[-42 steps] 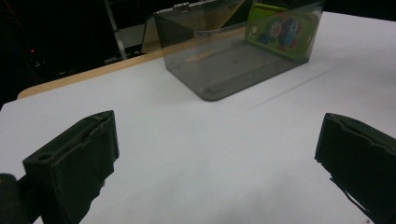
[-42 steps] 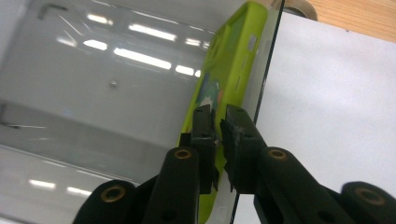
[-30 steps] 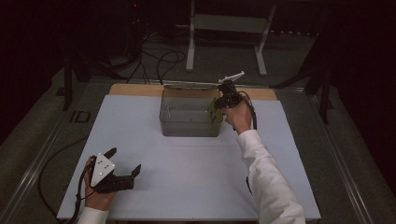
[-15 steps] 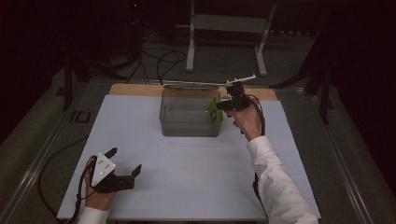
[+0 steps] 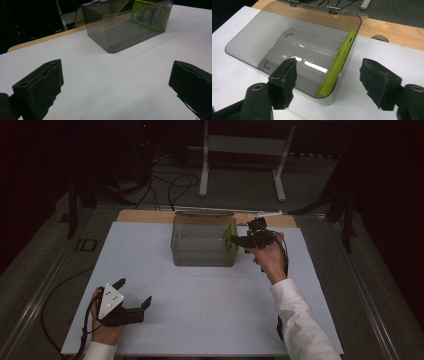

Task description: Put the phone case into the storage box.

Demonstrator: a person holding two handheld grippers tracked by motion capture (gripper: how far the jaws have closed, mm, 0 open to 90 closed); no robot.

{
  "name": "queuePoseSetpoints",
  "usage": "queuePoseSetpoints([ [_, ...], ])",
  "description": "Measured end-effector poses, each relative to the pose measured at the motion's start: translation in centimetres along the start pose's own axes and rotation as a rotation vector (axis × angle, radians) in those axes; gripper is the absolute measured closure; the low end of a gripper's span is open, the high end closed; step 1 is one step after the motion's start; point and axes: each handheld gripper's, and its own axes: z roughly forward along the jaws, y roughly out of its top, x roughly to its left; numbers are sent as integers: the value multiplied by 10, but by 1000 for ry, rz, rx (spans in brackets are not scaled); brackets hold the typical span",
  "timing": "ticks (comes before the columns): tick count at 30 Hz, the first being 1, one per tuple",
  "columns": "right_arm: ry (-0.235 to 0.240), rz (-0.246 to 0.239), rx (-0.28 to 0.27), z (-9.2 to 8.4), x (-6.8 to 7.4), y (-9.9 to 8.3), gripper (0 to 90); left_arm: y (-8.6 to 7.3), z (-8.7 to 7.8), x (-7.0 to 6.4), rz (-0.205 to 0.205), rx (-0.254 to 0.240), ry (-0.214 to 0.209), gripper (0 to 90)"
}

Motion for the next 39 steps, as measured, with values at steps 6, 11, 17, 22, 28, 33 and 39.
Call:
queuePoseSetpoints([
  [6,6,-28,-47,-10,-1,-15,201,0,1,0,0,4,-2,1],
  [11,2,-49,-83,-18,-1,-29,154,0,1,0,-4,6,-1,1],
  [17,1,-82,-151,-29,2,-52,139,0,1,0,-7,6,1,1],
  [22,-10,-111,-197,-40,3,-75,133,0,1,0,-6,10,1,1],
  [28,-38,-130,-221,-54,2,-94,124,0,1,0,-11,4,4,1],
  [33,-50,-149,-236,-64,2,-107,119,1,0,1,-11,3,5,1],
  [39,-76,-184,-233,-72,5,-123,108,2,-2,2,-15,-6,4,1],
])
